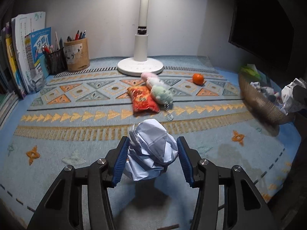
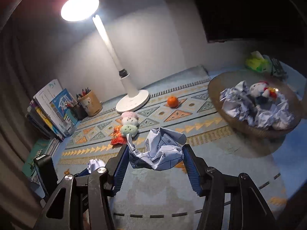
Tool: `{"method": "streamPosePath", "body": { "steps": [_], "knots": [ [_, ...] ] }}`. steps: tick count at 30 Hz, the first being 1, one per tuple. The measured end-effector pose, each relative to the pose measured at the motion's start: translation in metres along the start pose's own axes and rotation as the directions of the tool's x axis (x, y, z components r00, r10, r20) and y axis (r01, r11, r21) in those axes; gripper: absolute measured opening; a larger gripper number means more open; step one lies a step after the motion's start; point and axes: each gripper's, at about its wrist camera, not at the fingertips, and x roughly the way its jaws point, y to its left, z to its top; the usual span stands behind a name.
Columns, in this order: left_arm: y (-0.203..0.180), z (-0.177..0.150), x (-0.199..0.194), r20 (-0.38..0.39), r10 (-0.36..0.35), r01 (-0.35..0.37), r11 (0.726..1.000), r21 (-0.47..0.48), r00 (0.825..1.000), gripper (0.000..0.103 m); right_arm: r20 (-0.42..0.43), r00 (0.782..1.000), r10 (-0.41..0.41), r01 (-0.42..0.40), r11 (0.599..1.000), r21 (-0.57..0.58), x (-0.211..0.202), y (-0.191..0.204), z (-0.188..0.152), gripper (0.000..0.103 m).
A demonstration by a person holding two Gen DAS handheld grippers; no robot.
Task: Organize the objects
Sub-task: 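Carry both paper balls over the glass bowl and open both tools, then move both tools back toward the red chip-bag plush and stacked plush keychain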
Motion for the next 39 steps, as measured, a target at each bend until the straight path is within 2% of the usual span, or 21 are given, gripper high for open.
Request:
{"method": "streamPosePath", "body": {
  "steps": [2, 5, 8, 10, 13, 16, 17, 18, 19, 21, 24, 28, 29, 33, 34, 37, 39],
  "knots": [
    [-0.016, 0.026, -0.017, 0.042, -0.074, 0.074, 0.997, 0.014, 0.996, 0.048, 0.069, 0.996, -0.053, 0.05, 0.998, 0.032, -0.024, -0.019, 0.019, 0.055],
    [-0.052, 0.07, -0.033, 0.078, -0.175, 0.17, 0.983, 0.071, 0.981, 0.048, 0.147, 0.975, -0.166, 0.15, 0.982, 0.116, -0.049, -0.054, 0.051, 0.055],
    [-0.093, 0.109, -0.026, 0.055, -0.315, 0.309, 0.946, 0.099, 0.947, 0.048, 0.166, 0.961, -0.221, 0.182, 0.958, 0.221, -0.056, -0.093, 0.074, 0.056],
    [-0.122, 0.128, -0.008, 0.012, -0.394, 0.391, 0.914, 0.113, 0.919, 0.048, 0.146, 0.962, -0.231, 0.187, 0.947, 0.263, -0.047, -0.117, 0.083, 0.056],
    [-0.163, 0.141, 0.022, -0.034, -0.456, 0.456, 0.88, 0.136, 0.889, 0.048, 0.075, 0.968, -0.238, 0.208, 0.936, 0.286, -0.027, -0.142, 0.092, 0.056],
    [-0.194, 0.143, 0.052, -0.095, -0.49, 0.498, 0.857, 0.129, 0.867, 0.049, 0.015, 0.961, -0.276, 0.261, 0.925, 0.277, -0.01, -0.156, 0.093, 0.057],
    [-0.2, 0.142, 0.059, -0.109, -0.503, 0.514, 0.849, 0.12, 0.857, 0.051, -0.006, 0.961, -0.276, 0.267, 0.922, 0.28, -0.004, -0.16, 0.093, 0.057],
    [-0.204, 0.141, 0.066, -0.12, -0.517, 0.529, 0.842, 0.108, 0.847, 0.06, -0.017, 0.965, -0.262, 0.256, 0.923, 0.287, 0.001, -0.164, 0.092, 0.058],
    [-0.207, 0.14, 0.071, -0.131, -0.527, 0.539, 0.837, 0.09, 0.84, 0.079, -0.026, 0.969, -0.245, 0.242, 0.925, 0.294, 0.006, -0.17, 0.09, 0.062],
    [-0.206, 0.137, 0.077, -0.127, -0.549, 0.558, 0.828, 0.054, 0.826, 0.095, -0.045, 0.97, -0.238, 0.24, 0.922, 0.303, 0.012, -0.177, 0.087, 0.065],
    [-0.199, 0.134, 0.076, -0.124, -0.565, 0.573, 0.818, 0.039, 0.816, 0.095, -0.046, 0.965, -0.257, 0.259, 0.918, 0.302, 0.013, -0.179, 0.083, 0.065],
    [-0.166, 0.128, 0.056, -0.078, -0.545, 0.549, 0.834, 0.05, 0.835, 0.095, -0.028, 0.972, -0.233, 0.231, 0.932, 0.279, 0.009, -0.165, 0.079, 0.065],
    [-0.151, 0.127, 0.049, -0.059, -0.524, 0.527, 0.848, 0.054, 0.85, 0.095, -0.022, 0.977, -0.213, 0.211, 0.941, 0.265, 0.009, -0.157, 0.08, 0.065],
    [-0.082, 0.119, 0.018, 0.02, -0.357, 0.356, 0.933, 0.044, 0.934, 0.097, -0.003, 0.993, -0.114, 0.113, 0.978, 0.176, 0.018, -0.109, 0.081, 0.065],
    [-0.063, 0.117, 0.01, 0.043, -0.312, 0.311, 0.95, 0.034, 0.949, 0.097, -0.003, 0.997, -0.081, 0.081, 0.984, 0.156, 0.023, -0.095, 0.081, 0.065],
    [-0.007, 0.106, -0.004, 0.091, -0.154, 0.155, 0.988, -0.013, 0.984, 0.101, -0.027, 0.999, -0.018, 0.021, 0.994, 0.103, 0.049, -0.056, 0.077, 0.065],
    [0.026, 0.096, -0.005, 0.093, -0.078, 0.083, 0.995, -0.051, 0.993, 0.102, -0.066, 0.998, 0.019, -0.013, 0.997, 0.079, 0.073, -0.033, 0.069, 0.065]
  ]
}}
